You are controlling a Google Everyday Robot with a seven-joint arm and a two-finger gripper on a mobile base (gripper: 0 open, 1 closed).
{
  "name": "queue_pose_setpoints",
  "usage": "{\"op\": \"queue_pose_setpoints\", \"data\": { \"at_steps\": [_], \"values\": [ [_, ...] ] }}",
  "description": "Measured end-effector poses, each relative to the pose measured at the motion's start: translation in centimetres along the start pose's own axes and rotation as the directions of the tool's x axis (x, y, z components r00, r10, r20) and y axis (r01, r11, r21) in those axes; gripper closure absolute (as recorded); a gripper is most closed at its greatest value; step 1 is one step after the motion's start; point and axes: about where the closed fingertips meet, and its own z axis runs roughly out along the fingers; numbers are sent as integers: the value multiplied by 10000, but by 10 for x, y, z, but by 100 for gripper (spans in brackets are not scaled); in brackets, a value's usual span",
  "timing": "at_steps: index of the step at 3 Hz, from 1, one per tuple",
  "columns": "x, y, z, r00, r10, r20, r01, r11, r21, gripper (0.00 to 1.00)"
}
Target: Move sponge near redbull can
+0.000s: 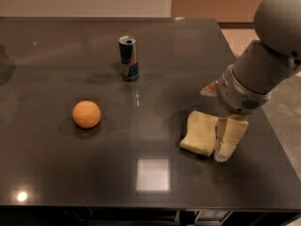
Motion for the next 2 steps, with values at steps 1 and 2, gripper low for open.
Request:
{"op": "queue_pose_setpoints", "data": {
  "at_steps": [1, 2],
  "values": [
    [-1, 4, 12, 9998, -195, 100, 198, 9993, -331, 0],
    [-2, 7, 17, 9994, -293, 209, 305, 9978, -587, 16]
  ]
}}
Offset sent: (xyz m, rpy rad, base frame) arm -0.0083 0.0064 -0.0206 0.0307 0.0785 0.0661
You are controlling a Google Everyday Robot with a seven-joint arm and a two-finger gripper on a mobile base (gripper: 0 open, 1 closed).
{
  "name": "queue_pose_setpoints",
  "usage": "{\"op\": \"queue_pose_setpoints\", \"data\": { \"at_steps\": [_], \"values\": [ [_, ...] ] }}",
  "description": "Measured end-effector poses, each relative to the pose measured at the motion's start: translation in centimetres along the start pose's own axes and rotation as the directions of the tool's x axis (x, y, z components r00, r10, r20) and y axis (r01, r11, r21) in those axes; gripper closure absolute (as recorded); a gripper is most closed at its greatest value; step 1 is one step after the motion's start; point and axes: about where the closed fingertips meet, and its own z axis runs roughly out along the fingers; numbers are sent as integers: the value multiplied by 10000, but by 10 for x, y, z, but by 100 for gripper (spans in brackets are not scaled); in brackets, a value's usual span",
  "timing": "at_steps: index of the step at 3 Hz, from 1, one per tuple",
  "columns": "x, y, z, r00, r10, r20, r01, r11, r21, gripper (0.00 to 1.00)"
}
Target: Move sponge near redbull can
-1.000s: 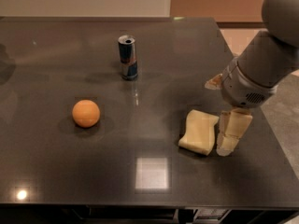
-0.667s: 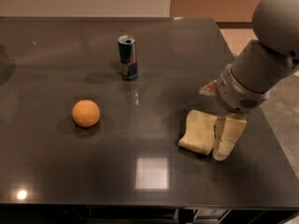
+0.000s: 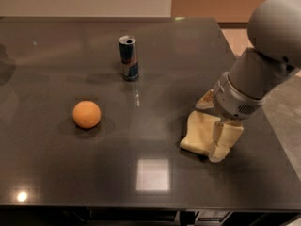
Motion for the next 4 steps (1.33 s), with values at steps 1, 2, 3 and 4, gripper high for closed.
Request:
{"op": "queue_pose_setpoints", "data": {
  "at_steps": [1, 2, 3, 4],
  "values": [
    [0, 1, 0, 10000, -48, 69, 49, 9999, -162, 39],
    [0, -2, -3, 10000, 44, 43, -44, 9998, -199, 63],
    [0, -17, -14, 9996, 287, -82, -288, 9996, -24, 86],
    [-2, -45, -26, 9983, 548, -183, -543, 9982, 270, 100]
  ]
}}
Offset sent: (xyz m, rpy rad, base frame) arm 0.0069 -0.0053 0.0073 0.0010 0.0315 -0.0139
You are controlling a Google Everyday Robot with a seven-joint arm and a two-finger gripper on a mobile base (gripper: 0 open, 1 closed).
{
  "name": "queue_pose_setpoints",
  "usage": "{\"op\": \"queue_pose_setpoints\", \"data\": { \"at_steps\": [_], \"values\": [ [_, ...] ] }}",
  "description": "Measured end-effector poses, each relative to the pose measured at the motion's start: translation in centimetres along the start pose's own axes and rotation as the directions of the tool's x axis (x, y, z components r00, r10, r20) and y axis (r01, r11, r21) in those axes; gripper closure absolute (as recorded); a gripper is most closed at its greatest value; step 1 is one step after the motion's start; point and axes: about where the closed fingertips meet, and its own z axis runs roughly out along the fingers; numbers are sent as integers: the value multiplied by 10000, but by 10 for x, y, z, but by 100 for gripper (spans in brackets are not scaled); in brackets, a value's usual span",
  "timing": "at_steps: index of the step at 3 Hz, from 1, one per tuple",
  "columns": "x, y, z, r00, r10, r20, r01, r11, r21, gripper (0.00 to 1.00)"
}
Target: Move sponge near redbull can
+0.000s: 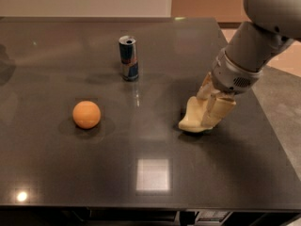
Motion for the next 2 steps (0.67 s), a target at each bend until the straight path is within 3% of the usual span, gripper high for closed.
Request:
{"op": "queue_pose_setpoints", "data": {
  "at_steps": [2],
  "values": [
    [-24, -70, -11, 9995, 133, 278, -150, 9978, 645, 100]
  ]
}}
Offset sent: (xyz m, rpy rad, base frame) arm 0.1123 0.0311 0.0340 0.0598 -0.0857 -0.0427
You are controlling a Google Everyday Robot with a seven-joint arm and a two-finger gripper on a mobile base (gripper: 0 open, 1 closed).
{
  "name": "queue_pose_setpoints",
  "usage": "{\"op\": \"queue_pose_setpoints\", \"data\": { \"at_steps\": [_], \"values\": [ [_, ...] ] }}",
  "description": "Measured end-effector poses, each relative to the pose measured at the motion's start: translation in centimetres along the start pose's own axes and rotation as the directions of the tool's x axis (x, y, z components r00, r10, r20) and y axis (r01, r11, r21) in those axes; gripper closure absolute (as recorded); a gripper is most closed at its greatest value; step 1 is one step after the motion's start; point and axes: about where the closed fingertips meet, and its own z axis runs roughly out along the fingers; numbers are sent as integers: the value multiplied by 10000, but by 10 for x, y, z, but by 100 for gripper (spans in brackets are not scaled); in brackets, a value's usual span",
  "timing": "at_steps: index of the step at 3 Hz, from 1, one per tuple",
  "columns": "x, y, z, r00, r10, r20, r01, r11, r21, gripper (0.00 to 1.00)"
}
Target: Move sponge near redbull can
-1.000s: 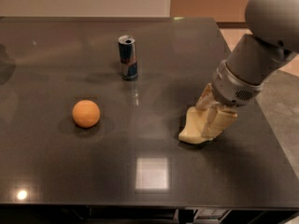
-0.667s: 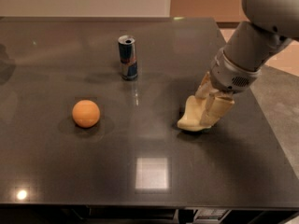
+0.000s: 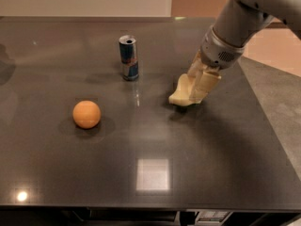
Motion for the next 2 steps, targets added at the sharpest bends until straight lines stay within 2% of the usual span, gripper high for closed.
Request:
{"op": "queue_pose_setpoints", "data": {
  "at_steps": [2],
  "values": [
    [-44, -46, 14, 9963, 79, 852, -80, 10000, 8, 100]
  ]
}}
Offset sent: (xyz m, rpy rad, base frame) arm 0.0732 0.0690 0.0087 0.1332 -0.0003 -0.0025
